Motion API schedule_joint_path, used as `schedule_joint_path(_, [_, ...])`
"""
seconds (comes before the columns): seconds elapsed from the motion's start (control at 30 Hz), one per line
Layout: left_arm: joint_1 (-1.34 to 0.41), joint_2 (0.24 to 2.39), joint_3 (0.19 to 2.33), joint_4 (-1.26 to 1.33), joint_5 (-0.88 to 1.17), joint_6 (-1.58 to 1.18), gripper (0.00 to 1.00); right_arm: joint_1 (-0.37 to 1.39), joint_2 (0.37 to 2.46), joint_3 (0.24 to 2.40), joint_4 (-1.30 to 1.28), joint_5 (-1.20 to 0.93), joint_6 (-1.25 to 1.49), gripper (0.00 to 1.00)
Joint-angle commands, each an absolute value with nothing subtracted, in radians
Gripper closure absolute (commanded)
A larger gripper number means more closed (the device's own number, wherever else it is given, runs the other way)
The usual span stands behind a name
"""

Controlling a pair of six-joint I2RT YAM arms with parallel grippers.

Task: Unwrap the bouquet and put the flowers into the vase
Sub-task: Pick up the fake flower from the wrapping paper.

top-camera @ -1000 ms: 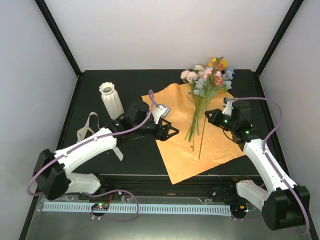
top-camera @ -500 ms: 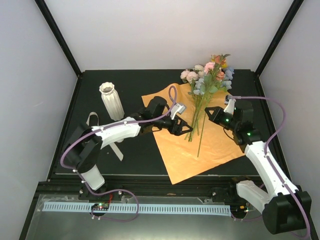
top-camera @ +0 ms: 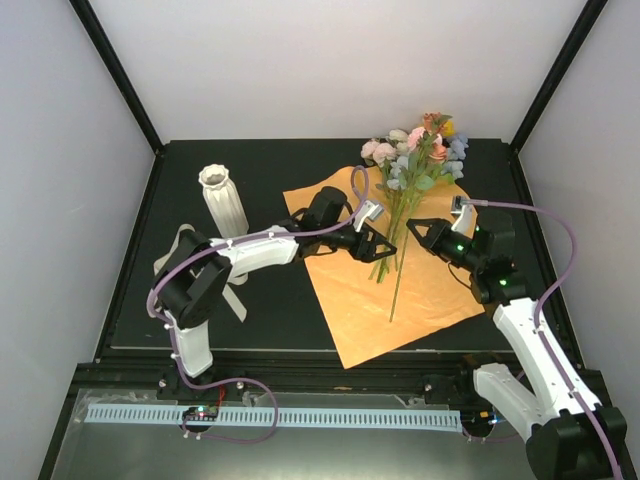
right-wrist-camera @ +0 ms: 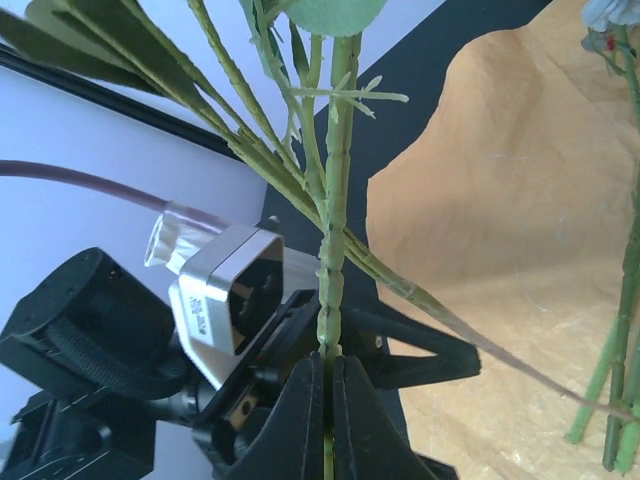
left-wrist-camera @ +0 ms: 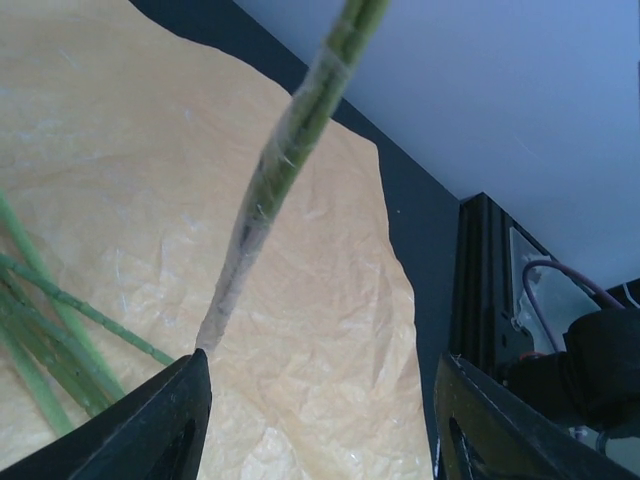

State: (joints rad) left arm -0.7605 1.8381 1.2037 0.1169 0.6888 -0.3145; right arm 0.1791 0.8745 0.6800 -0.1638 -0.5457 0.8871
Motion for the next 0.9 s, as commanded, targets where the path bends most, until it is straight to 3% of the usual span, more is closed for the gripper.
schedule_joint_path(0.0, [-0.759, 1.882, 1.268, 0.173, 0.711, -0.292, 0.37, 0.183, 0.854, 0.691, -0.143, -0.581, 0.906, 0.99])
schedule_joint_path(0.87, [-0.749, 1.871, 1.367, 0.184, 0.709, -0.202, 0.36, 0.183, 0.856, 0.709, -0.160, -0.629, 0.906, 0.99])
